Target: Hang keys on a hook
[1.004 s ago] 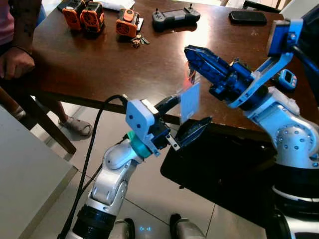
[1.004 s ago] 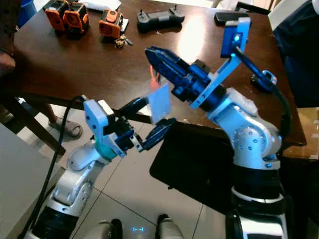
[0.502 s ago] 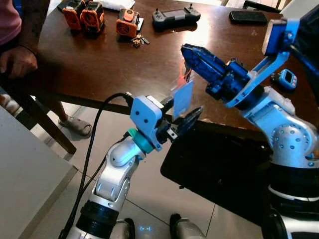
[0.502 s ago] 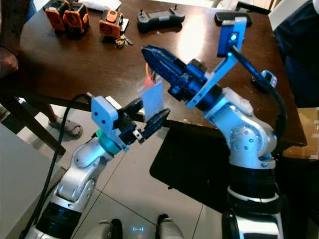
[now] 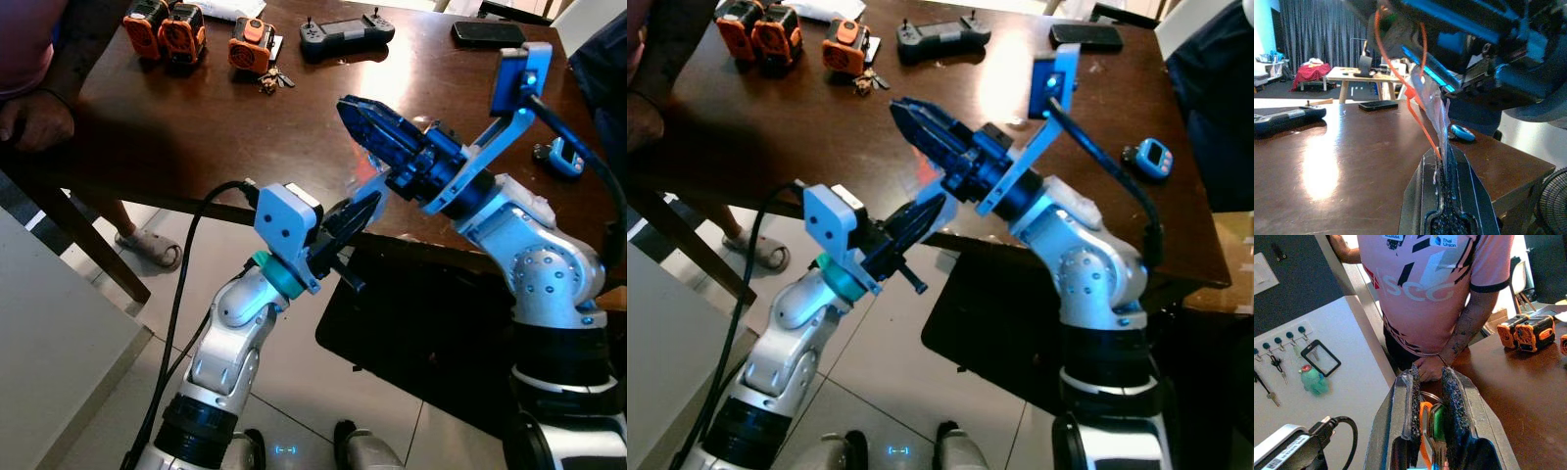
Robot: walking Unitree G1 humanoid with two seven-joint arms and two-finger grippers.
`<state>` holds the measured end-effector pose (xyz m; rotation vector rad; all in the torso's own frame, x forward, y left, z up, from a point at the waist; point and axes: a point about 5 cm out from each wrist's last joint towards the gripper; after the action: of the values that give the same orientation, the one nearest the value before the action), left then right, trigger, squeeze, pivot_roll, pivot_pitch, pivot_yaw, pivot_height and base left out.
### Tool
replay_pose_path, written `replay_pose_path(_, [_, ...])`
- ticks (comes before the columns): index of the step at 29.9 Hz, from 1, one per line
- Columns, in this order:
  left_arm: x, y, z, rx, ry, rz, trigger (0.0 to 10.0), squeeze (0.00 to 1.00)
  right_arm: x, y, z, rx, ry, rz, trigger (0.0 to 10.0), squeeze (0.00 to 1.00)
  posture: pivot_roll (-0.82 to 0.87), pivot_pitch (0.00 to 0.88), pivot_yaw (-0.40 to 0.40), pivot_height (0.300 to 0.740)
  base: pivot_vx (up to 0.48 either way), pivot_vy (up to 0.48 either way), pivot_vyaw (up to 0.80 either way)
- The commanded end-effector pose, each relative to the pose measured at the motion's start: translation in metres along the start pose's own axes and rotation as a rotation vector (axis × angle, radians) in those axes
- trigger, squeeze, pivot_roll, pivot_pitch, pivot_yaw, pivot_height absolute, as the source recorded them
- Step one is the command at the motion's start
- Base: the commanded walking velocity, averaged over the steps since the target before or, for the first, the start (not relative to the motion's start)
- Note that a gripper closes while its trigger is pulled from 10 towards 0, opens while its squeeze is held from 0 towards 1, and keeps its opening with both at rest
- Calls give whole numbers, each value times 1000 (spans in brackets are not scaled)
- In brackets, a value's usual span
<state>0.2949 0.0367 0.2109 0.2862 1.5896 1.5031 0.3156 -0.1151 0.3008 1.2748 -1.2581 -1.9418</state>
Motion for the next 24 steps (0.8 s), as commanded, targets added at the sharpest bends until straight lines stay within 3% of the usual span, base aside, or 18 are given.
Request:
replay_pose_path(1, [1, -4, -2, 9, -3, 17, 0, 0, 0, 0, 1, 8, 3, 2, 10000, 0, -79, 131, 38, 740, 0, 0, 0])
replay_pose_path(6, [1, -4, 1, 2, 3, 21, 0, 0, 1, 0, -1, 21, 0, -3, 10000, 0, -80, 127, 40, 740, 0, 0, 0])
replay_pose_path(7, [1, -4, 2, -1, 5, 23, 0, 0, 2, 1, 0, 21, 16, -15, 10000, 463, -79, 127, 41, 740, 0, 0, 0])
replay_pose_path(8, [1, -4, 2, -1, 5, 23, 0, 0, 2, 1, 0, 21, 16, -15, 10000, 463, -79, 127, 41, 740, 0, 0, 0])
replay_pose_path(9, [1, -5, 4, -9, 12, 29, 0, 0, 3, 2, 2, 11, 33, -38, 10000, 1000, -81, 126, 43, 740, 0, 0, 0])
replay_pose_path(16, [1, -6, 8, -31, 31, 41, 0, 0, 6, 5, 3, 1, 47, -66, 10000, 1000, -84, 125, 44, 740, 0, 0, 0])
replay_pose_path(18, [2, -5, 22, -85, 93, 54, 0, 0, 11, 4, 2, 2, 30, -70, 10000, 1000, -90, 113, 51, 740, 0, 0, 0])
replay_pose_path(23, [2, -3, 29, -108, 125, 56, 0, 0, 14, 3, 1, 2, 19, -70, 10000, 1000, -90, 113, 51, 740, 0, 0, 0])
replay_pose_path(24, [3, -1, 37, -133, 157, 52, 0, 0, 17, 0, 0, 3, 6, -60, 10000, 1000, -92, 106, 54, 740, 0, 0, 0])
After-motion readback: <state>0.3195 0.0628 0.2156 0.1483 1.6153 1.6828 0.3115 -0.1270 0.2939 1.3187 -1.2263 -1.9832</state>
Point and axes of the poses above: a point about 5 cm out from each wrist's last joint towards the gripper, its own x axis pointing back from the gripper into the wrist, its own y axis along the axis of the wrist's last joint, z = x × y
